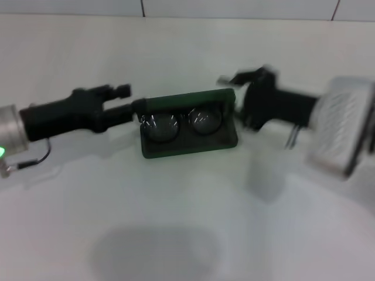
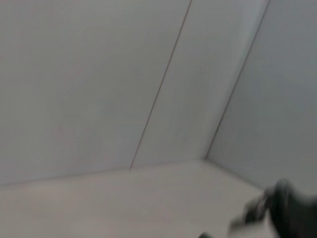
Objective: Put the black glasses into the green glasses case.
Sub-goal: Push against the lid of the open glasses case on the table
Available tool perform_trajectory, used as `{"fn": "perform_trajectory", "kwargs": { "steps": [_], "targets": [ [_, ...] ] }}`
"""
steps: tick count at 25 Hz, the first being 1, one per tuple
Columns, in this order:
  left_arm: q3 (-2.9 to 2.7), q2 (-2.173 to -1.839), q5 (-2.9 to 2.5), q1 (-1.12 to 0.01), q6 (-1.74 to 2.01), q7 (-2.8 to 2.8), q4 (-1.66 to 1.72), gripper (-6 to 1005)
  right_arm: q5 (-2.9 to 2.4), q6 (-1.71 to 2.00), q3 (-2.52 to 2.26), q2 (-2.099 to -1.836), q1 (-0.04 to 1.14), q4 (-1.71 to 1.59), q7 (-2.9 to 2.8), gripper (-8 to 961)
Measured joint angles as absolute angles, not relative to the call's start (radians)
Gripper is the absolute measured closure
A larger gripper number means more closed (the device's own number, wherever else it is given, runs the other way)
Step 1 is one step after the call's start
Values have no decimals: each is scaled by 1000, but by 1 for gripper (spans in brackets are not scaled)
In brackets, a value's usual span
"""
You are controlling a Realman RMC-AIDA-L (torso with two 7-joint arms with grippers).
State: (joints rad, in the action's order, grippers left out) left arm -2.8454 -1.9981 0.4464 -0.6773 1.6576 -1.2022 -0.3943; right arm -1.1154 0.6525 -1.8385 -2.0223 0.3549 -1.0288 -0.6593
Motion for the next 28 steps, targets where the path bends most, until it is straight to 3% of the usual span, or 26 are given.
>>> {"fn": "perform_trajectory", "kwargs": {
  "steps": [5, 11, 28],
  "targets": [
    [-2844, -2008, 461, -620, 1599, -1232, -406, 422, -987, 826, -1623, -2017, 313, -987, -662, 686],
    [-2844, -2035, 440, -627, 1408, -1382, -391, 424, -967, 881, -1531, -2017, 317, -940, -678, 685],
    [-2846, -2041, 374, -681, 1445, -1394, -324, 428, -974, 884, -1509, -2017, 318, -917, -663, 686]
  ]
}}
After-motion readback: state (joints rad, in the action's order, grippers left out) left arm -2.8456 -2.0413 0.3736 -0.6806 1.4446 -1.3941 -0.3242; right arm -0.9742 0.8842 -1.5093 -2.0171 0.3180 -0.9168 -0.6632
